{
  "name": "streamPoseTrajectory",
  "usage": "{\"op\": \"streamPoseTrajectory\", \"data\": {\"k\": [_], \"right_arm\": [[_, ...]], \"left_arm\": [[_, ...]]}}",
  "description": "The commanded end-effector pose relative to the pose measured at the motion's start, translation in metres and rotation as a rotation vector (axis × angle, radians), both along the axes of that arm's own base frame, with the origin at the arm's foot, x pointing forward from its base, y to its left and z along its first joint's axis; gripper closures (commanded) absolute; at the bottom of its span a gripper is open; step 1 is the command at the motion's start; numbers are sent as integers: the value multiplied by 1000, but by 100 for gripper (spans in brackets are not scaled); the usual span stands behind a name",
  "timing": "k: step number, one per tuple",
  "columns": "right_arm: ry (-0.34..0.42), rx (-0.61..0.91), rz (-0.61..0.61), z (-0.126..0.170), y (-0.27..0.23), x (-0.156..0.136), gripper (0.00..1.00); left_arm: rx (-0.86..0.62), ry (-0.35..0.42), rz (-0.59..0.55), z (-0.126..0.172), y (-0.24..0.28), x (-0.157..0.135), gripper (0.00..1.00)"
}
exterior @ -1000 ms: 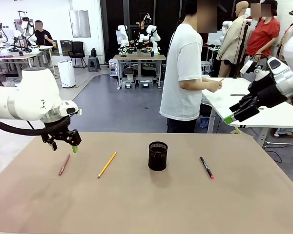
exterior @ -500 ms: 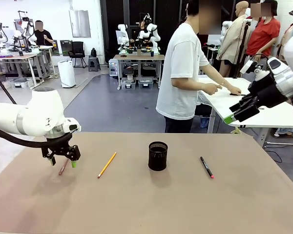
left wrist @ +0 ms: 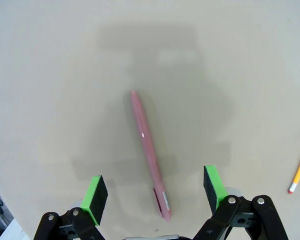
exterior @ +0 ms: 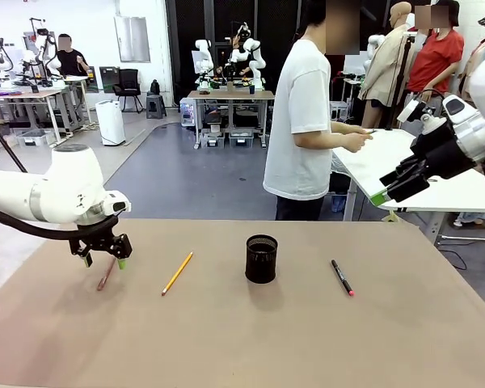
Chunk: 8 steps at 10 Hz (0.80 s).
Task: Place the pens into the pen holder.
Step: Pick up a writing instrument from the table and place it into the Pen holder.
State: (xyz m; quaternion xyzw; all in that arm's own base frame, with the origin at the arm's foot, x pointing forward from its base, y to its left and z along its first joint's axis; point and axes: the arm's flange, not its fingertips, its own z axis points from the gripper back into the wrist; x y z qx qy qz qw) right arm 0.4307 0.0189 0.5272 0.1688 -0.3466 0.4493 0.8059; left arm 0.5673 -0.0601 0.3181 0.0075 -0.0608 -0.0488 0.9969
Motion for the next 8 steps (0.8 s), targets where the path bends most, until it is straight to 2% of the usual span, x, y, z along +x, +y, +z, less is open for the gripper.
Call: {"op": "streamPoseTrajectory", "data": {"k": [1, 8], "right_arm": [[-11, 26, 7, 1, 0, 1, 0], [-11, 26, 7, 1, 0, 1, 0]], "left_arm": [[33, -19, 31, -3, 2, 18, 0], [34, -7, 45, -13, -2, 31, 0]]}}
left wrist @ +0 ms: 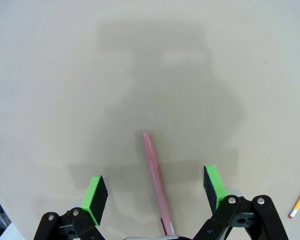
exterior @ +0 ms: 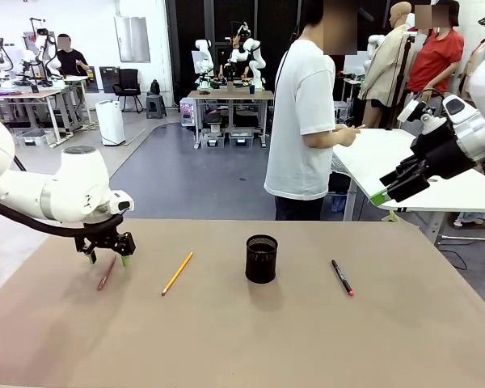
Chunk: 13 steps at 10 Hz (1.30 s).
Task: Place the pens into the pen holder.
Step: Pick up a writing instrument from the table and place it into the Pen holder.
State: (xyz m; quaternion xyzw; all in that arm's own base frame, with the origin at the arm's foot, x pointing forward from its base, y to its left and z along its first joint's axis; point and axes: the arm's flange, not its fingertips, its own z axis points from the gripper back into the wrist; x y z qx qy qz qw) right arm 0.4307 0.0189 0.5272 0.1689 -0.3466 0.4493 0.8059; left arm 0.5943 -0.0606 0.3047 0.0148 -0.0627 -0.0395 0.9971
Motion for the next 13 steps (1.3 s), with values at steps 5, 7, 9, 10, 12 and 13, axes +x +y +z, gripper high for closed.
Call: {"op": "streamPoseTrajectory", "data": {"k": [5, 7, 9, 10, 12, 13], "right_arm": [[-11, 26, 7, 1, 0, 1, 0], [-11, 26, 7, 1, 0, 1, 0], [-11, 26, 7, 1, 0, 1, 0], [-11, 26, 7, 1, 0, 1, 0], [-11, 26, 7, 1, 0, 1, 0], [-11, 26, 7, 1, 0, 1, 0]], "left_arm": [[20, 3, 24, 0, -1, 4, 91], [17, 10, 26, -1, -2, 3, 100], [15, 35, 31, 0, -1, -1, 100], [9, 46, 27, 4, -1, -3, 100], [-52, 66, 20, 19, -2, -11, 100], [-154, 57, 0, 32, 1, -12, 100]]}}
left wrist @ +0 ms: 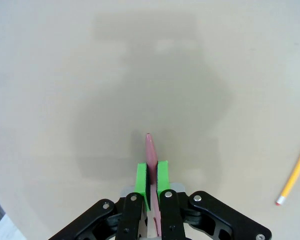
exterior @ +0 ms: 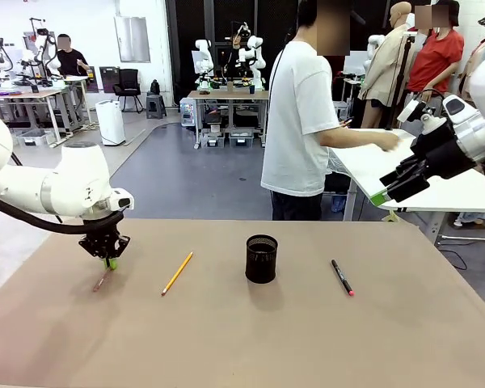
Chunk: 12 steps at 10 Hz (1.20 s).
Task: Place the pens into the pen holder.
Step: Pick up a writing instrument from the table and place it into the Pen holder.
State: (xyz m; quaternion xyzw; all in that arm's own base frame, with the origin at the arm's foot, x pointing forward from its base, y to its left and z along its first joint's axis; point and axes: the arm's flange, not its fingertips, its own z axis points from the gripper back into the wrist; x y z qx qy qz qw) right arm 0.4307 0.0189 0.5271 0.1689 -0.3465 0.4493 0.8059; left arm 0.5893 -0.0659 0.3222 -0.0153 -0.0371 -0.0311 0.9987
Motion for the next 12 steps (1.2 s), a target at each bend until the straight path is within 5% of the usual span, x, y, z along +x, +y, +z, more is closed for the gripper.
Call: {"op": "streamPoseTrajectory", "data": {"k": [1, 6, 11, 12], "right_arm": [[-11, 26, 7, 1, 0, 1, 0], [-11, 26, 7, 1, 0, 1, 0], [-11, 26, 7, 1, 0, 1, 0], [-11, 26, 7, 1, 0, 1, 0]], "left_arm": [[-200, 6, -22, 29, 11, -10, 100], [-731, -253, -318, 120, 21, -36, 100], [-1006, -748, -770, 163, 24, -70, 100], [-1059, -785, -856, 166, 22, -73, 100]]}}
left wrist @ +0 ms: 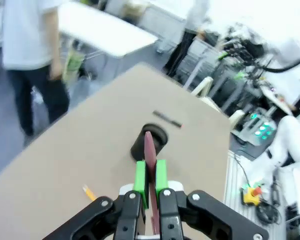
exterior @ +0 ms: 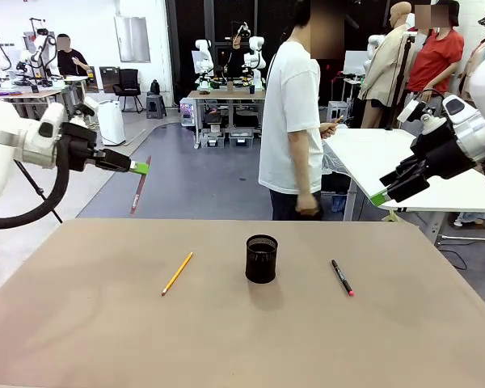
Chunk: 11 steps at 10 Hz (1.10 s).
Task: Place the pens into the pen holder.
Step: Pick up a writing instrument from the table and place it into the Pen holder.
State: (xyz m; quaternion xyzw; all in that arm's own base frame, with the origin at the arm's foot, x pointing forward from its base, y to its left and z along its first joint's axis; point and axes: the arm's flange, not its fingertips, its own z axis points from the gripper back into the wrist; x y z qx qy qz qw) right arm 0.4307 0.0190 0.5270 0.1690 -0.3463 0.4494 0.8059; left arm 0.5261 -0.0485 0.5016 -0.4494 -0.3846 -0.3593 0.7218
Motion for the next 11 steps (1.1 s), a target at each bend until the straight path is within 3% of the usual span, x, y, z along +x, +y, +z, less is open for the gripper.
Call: {"op": "streamPoseTrajectory", "data": {"k": [1, 3, 9, 11], "right_arm": [[-12, 26, 7, 1, 0, 1, 0], [-12, 26, 7, 1, 0, 1, 0], [-12, 26, 7, 1, 0, 1, 0], [-12, 26, 7, 1, 0, 1, 0]], "left_arm": [[-82, -84, -143, -12, 1, -12, 100], [-80, -107, -86, -9, -2, -14, 100], [-56, -102, -118, -7, -4, -12, 100], [-19, -250, -126, -14, -16, -10, 100]]}}
